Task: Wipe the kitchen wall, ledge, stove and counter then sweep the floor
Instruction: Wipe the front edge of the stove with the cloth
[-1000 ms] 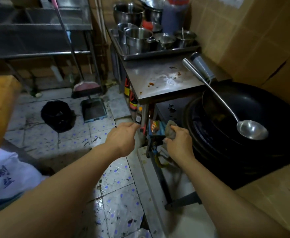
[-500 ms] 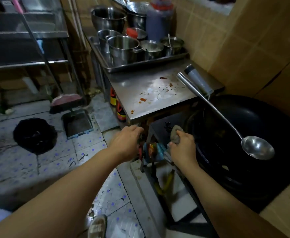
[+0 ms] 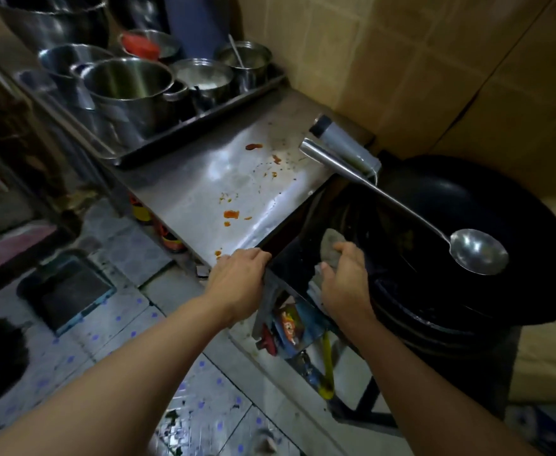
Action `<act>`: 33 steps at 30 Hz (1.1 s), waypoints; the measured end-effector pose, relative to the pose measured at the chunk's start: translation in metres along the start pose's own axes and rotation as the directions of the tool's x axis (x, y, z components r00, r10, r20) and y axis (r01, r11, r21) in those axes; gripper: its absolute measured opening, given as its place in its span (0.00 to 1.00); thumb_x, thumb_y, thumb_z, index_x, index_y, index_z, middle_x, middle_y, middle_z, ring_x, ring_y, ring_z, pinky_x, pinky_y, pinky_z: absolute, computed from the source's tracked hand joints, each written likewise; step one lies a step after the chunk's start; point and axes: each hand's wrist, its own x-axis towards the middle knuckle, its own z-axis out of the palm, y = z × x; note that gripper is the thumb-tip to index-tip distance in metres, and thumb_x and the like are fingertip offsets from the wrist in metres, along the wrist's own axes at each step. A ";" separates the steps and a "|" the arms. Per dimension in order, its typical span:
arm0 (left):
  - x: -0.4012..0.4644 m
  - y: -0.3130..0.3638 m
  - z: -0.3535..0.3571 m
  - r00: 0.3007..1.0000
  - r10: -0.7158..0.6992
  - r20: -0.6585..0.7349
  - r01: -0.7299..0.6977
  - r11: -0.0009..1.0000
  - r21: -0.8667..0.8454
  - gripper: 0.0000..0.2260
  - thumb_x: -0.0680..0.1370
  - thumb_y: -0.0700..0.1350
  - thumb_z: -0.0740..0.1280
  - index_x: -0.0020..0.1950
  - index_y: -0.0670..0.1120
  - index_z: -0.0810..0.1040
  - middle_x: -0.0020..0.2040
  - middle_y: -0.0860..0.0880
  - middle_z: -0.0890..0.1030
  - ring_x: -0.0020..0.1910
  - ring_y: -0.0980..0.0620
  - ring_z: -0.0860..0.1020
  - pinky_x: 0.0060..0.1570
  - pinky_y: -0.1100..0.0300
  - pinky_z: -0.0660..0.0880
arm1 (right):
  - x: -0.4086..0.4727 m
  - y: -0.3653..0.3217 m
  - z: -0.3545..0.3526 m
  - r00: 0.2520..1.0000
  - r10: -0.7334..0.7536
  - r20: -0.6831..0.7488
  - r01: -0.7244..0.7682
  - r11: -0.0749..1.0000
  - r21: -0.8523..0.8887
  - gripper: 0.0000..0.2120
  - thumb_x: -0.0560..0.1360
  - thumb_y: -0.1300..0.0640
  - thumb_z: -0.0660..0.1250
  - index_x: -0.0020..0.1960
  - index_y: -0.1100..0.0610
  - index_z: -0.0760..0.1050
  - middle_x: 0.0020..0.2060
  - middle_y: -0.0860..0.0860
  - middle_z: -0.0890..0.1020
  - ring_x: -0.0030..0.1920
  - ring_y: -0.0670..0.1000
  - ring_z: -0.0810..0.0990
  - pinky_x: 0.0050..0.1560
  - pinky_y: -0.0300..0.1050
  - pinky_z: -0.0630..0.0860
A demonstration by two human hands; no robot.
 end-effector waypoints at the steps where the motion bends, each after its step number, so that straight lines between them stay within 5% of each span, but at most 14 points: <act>1: 0.007 -0.001 0.003 1.000 0.016 -0.013 -0.016 1.000 0.013 0.18 0.77 0.42 0.60 0.67 0.49 0.69 0.65 0.50 0.72 0.62 0.48 0.70 0.59 0.54 0.68 | 0.009 0.001 0.004 0.999 -0.037 -0.007 0.037 0.999 -0.010 0.16 0.78 0.63 0.61 0.64 0.64 0.67 0.64 0.58 0.67 0.61 0.55 0.71 0.60 0.42 0.66; 4: 0.025 -0.006 0.014 0.999 0.048 -0.018 -0.047 0.998 0.032 0.16 0.75 0.40 0.61 0.63 0.50 0.71 0.60 0.51 0.74 0.61 0.48 0.70 0.56 0.56 0.66 | 0.029 0.012 0.021 0.990 -0.134 0.043 0.138 0.987 -0.087 0.18 0.77 0.62 0.62 0.66 0.62 0.68 0.67 0.57 0.66 0.65 0.56 0.68 0.64 0.44 0.64; 9: 0.039 -0.008 0.033 0.995 0.097 0.025 -0.099 0.991 0.091 0.23 0.76 0.42 0.60 0.71 0.48 0.65 0.68 0.51 0.69 0.68 0.50 0.66 0.64 0.57 0.61 | 0.032 0.045 0.054 0.948 -0.272 0.164 0.317 0.849 -0.424 0.30 0.69 0.61 0.72 0.70 0.60 0.68 0.72 0.60 0.65 0.71 0.62 0.64 0.69 0.53 0.63; 14: 0.045 -0.011 0.040 0.991 0.129 0.048 -0.133 0.985 0.110 0.23 0.77 0.42 0.59 0.72 0.49 0.64 0.69 0.51 0.69 0.69 0.51 0.64 0.65 0.57 0.59 | 0.037 0.050 0.071 0.908 -0.264 0.325 0.400 0.773 -0.493 0.31 0.78 0.54 0.54 0.77 0.57 0.46 0.77 0.55 0.44 0.76 0.56 0.39 0.74 0.47 0.44; 16: 0.046 -0.016 0.043 0.989 0.136 0.057 -0.142 0.983 0.117 0.23 0.77 0.42 0.60 0.72 0.49 0.64 0.70 0.52 0.68 0.70 0.52 0.64 0.66 0.58 0.58 | 0.049 0.047 0.072 0.931 -0.236 0.278 0.348 0.800 -0.489 0.30 0.76 0.52 0.47 0.76 0.60 0.52 0.76 0.57 0.51 0.76 0.59 0.47 0.74 0.48 0.52; 18: 0.046 -0.021 0.046 0.989 0.135 0.062 -0.143 0.981 0.134 0.25 0.76 0.42 0.62 0.73 0.50 0.64 0.70 0.53 0.68 0.70 0.53 0.64 0.67 0.58 0.59 | 0.065 0.041 0.067 0.951 -0.259 0.171 0.310 0.809 -0.499 0.29 0.75 0.54 0.53 0.74 0.62 0.59 0.74 0.59 0.58 0.74 0.62 0.56 0.71 0.51 0.61; 23: 0.047 -0.026 0.046 0.981 0.187 0.059 -0.194 0.970 0.150 0.26 0.76 0.43 0.62 0.74 0.51 0.63 0.70 0.54 0.69 0.70 0.53 0.63 0.66 0.58 0.59 | 0.065 0.033 0.060 0.960 -0.105 0.258 0.219 0.855 -0.469 0.35 0.76 0.61 0.61 0.77 0.58 0.46 0.77 0.53 0.45 0.76 0.56 0.42 0.76 0.46 0.47; 27: 0.051 -0.026 0.041 0.978 0.199 0.061 -0.206 0.967 0.151 0.25 0.76 0.42 0.61 0.73 0.51 0.64 0.70 0.53 0.68 0.71 0.53 0.62 0.67 0.59 0.58 | 0.022 0.032 0.061 0.946 -0.239 0.220 0.319 0.814 -0.486 0.33 0.73 0.64 0.66 0.75 0.61 0.58 0.76 0.57 0.56 0.76 0.59 0.52 0.74 0.50 0.57; 30: 0.057 -0.027 0.039 0.976 0.209 0.065 -0.217 0.964 0.152 0.25 0.76 0.42 0.61 0.73 0.51 0.64 0.70 0.53 0.69 0.70 0.53 0.63 0.66 0.59 0.58 | 0.031 0.031 0.053 0.936 -0.205 0.288 0.324 0.824 -0.466 0.30 0.78 0.63 0.57 0.77 0.55 0.50 0.77 0.50 0.47 0.77 0.52 0.43 0.74 0.40 0.43; 33: 0.069 -0.026 0.044 0.975 0.219 0.042 -0.223 0.964 0.146 0.24 0.75 0.41 0.62 0.71 0.51 0.67 0.65 0.53 0.74 0.67 0.52 0.67 0.64 0.58 0.62 | 0.061 0.034 0.055 0.959 -0.170 0.227 0.268 0.804 -0.532 0.30 0.78 0.60 0.57 0.77 0.55 0.51 0.77 0.51 0.49 0.77 0.53 0.46 0.74 0.46 0.39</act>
